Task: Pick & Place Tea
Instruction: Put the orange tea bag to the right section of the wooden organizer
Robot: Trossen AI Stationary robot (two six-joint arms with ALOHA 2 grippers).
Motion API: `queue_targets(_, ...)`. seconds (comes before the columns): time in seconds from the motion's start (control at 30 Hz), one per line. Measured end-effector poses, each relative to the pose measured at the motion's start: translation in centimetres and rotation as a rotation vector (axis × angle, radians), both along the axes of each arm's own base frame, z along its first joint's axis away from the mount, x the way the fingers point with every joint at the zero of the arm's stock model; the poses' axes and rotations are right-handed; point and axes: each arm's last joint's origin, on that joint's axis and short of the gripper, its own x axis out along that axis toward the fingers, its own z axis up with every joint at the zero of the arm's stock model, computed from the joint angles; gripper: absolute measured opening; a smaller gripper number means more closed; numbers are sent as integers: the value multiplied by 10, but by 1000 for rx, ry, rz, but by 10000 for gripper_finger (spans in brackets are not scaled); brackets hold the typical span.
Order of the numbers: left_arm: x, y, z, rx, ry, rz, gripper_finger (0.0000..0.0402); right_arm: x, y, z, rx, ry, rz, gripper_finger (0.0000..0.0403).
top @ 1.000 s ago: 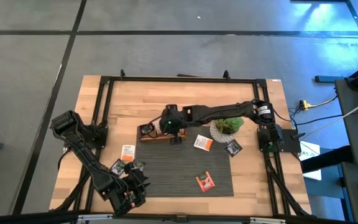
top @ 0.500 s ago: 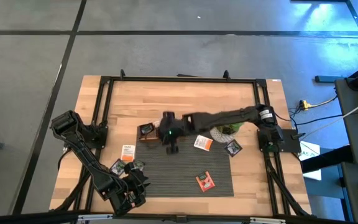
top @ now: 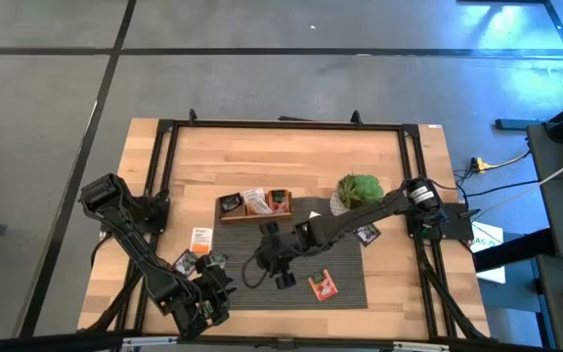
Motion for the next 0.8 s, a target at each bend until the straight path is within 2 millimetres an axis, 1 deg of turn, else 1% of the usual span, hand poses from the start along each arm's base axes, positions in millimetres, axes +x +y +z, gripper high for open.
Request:
queue_targets(0.13,0,0,0,0,0,0,114,-3,8,3,8,-14,13,139)
queue_targets(0.33,0,0,0,0,0,0,114,-6,17,3,20,-2,14,139)
queue_targets(0.4,0,0,0,0,0,0,114,-6,22,4,27,-27,26,139)
queue_targets(0.47,0,0,0,0,0,0,114,-1,26,8,54,-102,31,139)
queue_targets(0.53,0,0,0,2,0,-1,114,8,30,11,93,-209,35,139)
queue_targets(0.63,0,0,0,12,2,-12,114,19,35,7,128,-322,45,139)
queue_targets(0.7,0,0,0,16,4,-18,114,23,38,5,142,-360,64,139)
queue_targets(0.8,0,0,0,15,4,-18,114,22,45,-3,144,-348,94,139)
